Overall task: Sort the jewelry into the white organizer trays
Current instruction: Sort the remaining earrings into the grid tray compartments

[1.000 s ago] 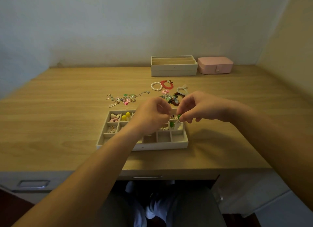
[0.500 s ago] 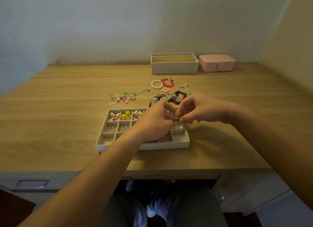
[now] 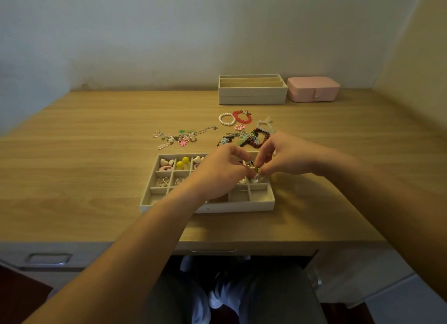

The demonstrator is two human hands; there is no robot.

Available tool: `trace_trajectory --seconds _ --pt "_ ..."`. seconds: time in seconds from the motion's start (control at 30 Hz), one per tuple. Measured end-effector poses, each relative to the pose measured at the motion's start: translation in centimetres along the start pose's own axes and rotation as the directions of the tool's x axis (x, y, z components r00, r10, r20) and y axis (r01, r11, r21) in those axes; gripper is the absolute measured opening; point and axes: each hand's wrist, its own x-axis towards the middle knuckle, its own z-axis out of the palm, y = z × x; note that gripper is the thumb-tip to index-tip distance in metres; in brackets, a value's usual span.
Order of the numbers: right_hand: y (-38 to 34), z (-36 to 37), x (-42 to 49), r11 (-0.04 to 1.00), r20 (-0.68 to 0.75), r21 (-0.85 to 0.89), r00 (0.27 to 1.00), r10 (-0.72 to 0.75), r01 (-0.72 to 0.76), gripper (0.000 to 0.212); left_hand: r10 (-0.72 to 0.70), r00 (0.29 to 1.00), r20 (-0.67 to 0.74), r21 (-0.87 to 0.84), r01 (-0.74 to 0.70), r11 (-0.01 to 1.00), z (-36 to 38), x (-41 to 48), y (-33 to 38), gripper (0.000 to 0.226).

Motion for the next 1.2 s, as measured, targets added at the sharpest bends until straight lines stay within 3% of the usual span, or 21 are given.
trace_trajectory --seconds 0.2,0.43,0.73,0.9,1.07,1.2 --pt "-0.6 0.9 0.1 0.987 -0.046 -0.163 0.999 0.004 -0.012 0.009 0.035 0.996 -0.083 0.053 -0.031 0.998 -0.4 0.7 -1.0 0.022" --pt "-1.5 2.2 -0.5 0.938 -0.232 -0.332 0.973 0.020 -0.098 0.010 0.140 0.987 -0.084 0.243 -0.116 0.963 -0.2 0.4 -1.2 0.029" --pt "-1.3 2.0 -0.7 0.966 -0.272 -0.219 0.959 0.076 -0.139 0.022 0.191 0.979 0.073 0.357 -0.205 0.911 0.2 0.0 -1.2 0.038" --pt "-1.1 2.2 -0.5 0.963 -0.257 -0.243 0.965 0.050 -0.115 0.010 0.183 0.978 0.095 0.345 -0.205 0.916 0.1 0.0 -1.0 0.042" --pt "-1.1 0.8 -1.0 0.983 -0.199 -0.178 0.980 0.017 -0.053 0.027 0.205 0.977 0.063 0.285 -0.214 0.934 -0.3 0.3 -1.3 0.043" --pt "-0.7 0.3 -1.5 0.996 -0.064 -0.086 0.998 -0.001 -0.004 0.034 0.217 0.976 0.006 0.324 -0.207 0.923 -0.9 0.7 -1.6 0.039"
